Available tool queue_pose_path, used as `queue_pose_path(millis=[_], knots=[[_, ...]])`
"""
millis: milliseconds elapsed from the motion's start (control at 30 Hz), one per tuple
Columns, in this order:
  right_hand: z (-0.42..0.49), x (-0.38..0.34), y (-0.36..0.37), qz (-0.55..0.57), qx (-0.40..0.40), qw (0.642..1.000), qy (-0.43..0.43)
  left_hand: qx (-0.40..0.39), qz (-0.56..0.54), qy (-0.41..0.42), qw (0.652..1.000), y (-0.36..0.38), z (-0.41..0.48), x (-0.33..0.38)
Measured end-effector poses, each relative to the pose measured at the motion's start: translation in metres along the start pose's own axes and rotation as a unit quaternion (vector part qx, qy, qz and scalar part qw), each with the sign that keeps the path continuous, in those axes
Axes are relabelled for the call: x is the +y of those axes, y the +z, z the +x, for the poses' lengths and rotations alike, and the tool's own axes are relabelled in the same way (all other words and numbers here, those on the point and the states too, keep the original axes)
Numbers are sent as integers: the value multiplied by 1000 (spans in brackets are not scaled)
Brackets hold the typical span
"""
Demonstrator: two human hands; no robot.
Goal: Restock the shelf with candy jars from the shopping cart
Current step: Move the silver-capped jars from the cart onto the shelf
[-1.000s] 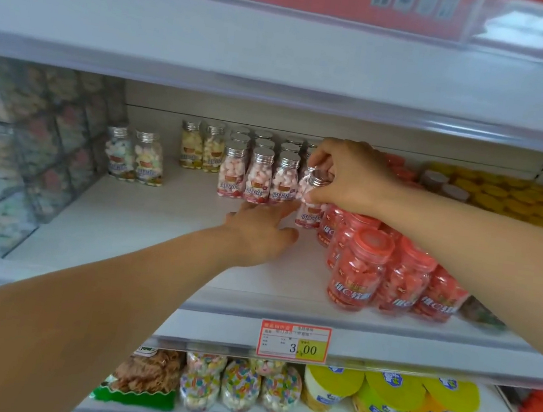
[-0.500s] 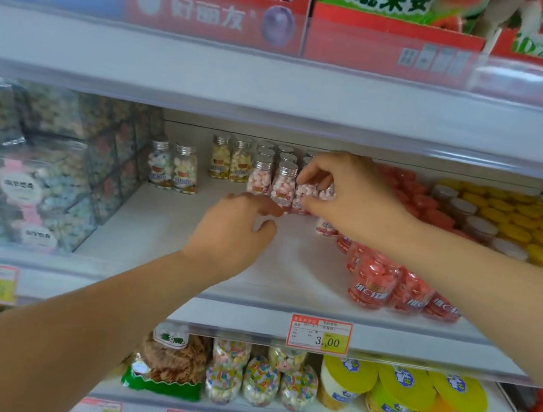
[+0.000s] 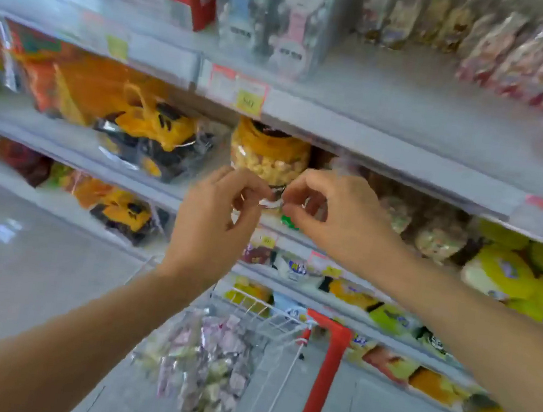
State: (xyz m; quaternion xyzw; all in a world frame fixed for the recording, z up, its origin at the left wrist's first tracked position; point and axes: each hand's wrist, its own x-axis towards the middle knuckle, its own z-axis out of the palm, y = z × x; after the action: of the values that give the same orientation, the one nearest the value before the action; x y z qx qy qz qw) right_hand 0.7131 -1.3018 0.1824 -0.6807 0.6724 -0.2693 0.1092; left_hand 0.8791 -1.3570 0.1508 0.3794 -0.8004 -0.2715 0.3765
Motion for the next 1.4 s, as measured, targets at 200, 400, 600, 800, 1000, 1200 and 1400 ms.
queue_pose_path(millis=[200, 400, 600, 800, 1000, 1200, 1400], knots=[[-42, 29, 149, 16, -174, 981, 79, -123, 82, -189, 971, 23, -104, -120], [-94, 67, 271, -15, -359, 919, 164, -306, 126, -343, 879, 64, -197, -207], [-119, 91, 353, -106, -449, 859, 221, -393, 146, -395, 817, 107, -243, -259], [-135, 107, 394, -262, -436, 831, 226, -433, 210, -382, 789, 134, -250, -281], [-140, 118, 417, -247, -424, 828, 273, -473, 275, -354, 759, 147, -254, -293], [-131, 120, 404, -171, -445, 820, 316, -434, 237, -358, 792, 148, -261, -299], [-112, 117, 376, -7, -492, 817, 300, -358, 83, -428, 826, 136, -257, -295]])
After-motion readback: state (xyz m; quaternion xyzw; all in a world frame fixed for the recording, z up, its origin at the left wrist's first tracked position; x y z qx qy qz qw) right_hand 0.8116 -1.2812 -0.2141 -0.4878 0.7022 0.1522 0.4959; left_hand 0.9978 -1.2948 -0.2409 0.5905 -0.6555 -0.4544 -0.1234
